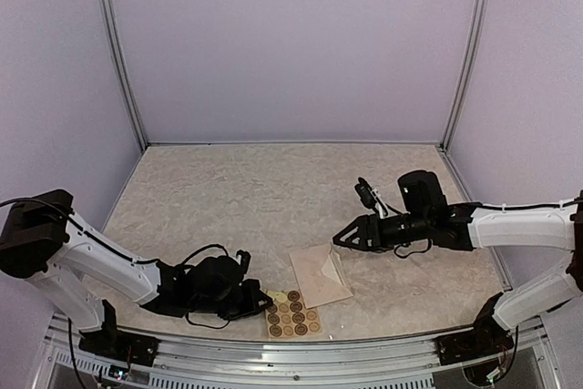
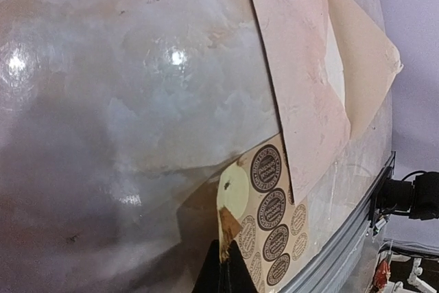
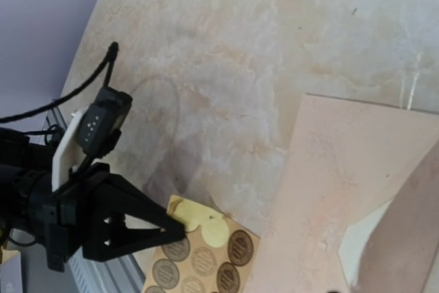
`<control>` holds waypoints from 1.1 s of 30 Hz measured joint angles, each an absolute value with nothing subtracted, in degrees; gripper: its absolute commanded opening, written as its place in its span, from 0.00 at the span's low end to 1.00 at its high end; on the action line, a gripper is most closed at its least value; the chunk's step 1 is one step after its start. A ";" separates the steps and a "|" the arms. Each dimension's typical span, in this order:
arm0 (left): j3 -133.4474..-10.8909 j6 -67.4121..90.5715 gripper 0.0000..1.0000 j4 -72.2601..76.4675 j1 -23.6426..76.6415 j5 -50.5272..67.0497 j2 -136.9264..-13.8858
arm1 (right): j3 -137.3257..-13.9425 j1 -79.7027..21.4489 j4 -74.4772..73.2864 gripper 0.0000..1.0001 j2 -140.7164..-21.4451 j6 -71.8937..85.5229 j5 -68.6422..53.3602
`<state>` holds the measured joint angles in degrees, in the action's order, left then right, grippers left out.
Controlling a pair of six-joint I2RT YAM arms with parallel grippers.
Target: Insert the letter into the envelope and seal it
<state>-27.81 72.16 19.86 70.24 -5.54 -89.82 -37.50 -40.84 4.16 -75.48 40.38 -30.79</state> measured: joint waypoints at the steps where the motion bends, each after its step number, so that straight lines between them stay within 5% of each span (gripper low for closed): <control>1: -27.79 71.79 0.00 20.16 70.30 -5.82 -89.67 | -37.43 -40.84 4.19 0.61 -75.13 40.36 -30.81; 7: -27.40 66.96 0.00 18.33 70.37 -7.35 -82.19 | -36.77 -40.86 4.82 0.64 -72.64 39.86 -31.68; 20: -36.86 44.51 0.00 14.55 70.37 -1.08 -54.04 | -35.73 -48.56 19.62 0.87 -65.23 39.20 -36.01; 33: -39.59 36.67 0.00 16.38 70.37 7.29 -54.19 | -40.01 -56.75 29.76 0.79 -65.63 40.40 -34.57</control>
